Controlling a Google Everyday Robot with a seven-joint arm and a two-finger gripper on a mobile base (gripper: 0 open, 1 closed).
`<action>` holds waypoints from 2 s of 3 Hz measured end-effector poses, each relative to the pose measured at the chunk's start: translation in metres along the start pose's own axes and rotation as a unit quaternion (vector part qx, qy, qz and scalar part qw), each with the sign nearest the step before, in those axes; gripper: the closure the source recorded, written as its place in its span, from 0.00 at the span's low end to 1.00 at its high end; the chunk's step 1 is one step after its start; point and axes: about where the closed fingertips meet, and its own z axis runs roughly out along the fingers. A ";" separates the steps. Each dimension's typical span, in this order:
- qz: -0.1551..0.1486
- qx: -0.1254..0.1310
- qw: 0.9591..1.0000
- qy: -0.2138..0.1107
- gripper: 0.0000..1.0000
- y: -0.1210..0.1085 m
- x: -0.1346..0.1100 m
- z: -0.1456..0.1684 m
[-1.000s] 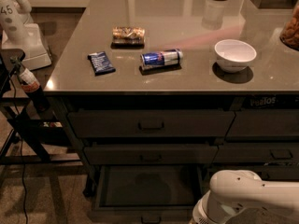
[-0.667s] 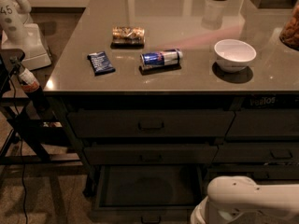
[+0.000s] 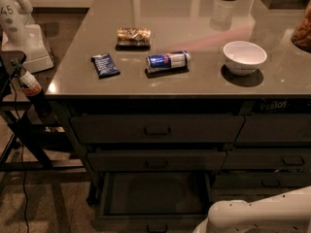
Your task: Close bottom drawer
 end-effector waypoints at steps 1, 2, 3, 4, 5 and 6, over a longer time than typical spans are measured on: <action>0.000 0.000 1.000 0.000 1.00 0.000 0.000 0.000; 0.006 0.001 1.000 -0.012 1.00 -0.003 0.002 0.005; 0.021 0.006 0.999 -0.025 1.00 -0.017 0.002 0.023; 0.035 0.018 0.999 -0.035 1.00 -0.040 -0.004 0.042; 0.058 0.021 0.998 -0.031 1.00 -0.081 -0.016 0.084; 0.063 0.018 0.997 -0.031 1.00 -0.086 -0.016 0.096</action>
Offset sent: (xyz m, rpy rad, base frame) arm 0.0013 -0.0041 -0.0124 0.0255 -0.0303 -0.0512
